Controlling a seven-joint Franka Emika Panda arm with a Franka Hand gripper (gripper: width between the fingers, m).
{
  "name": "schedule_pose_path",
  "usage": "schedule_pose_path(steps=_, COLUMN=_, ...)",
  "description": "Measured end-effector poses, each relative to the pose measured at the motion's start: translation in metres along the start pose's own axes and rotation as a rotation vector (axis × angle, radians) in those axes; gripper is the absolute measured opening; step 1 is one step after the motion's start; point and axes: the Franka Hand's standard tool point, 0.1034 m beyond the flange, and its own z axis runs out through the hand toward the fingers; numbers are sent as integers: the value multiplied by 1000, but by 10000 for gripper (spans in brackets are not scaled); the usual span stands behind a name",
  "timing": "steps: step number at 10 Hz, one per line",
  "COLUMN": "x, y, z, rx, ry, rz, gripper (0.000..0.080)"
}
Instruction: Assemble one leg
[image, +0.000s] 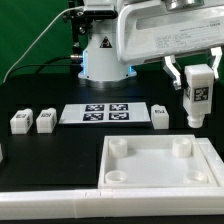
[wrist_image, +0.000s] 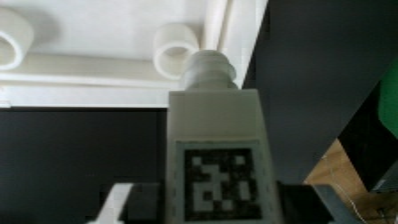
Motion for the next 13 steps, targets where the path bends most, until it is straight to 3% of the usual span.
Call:
schedule_pose_path(steps=1, x=18, y=7, z=7, rx=-6, ry=7, rz=-15, gripper=291)
schedule_pose_path(steps=2, x=24, y=16, z=19, rx=-12, ry=11, rz=-40, gripper=291)
schedule_pose_path(steps=4, x=16, y=37, z=40, rx=-24, ry=59, rz=-78, gripper=291)
schedule_pose_path(steps=5, x=16, y=34, z=39, rx=-9, ry=45, rz=-60, gripper=291)
schedule_pose_path(steps=8, x=15, y=31, z=39, rx=-6, ry=46, rz=-72, gripper=291)
schedule_pose_path(steps=11, x=9, y=9, z=51, rx=10, ry=63, rz=-87, gripper=291)
schedule_pose_path(steps=13, x=1, y=13, z=58, rx=7, ry=55, rz=-91, gripper=291)
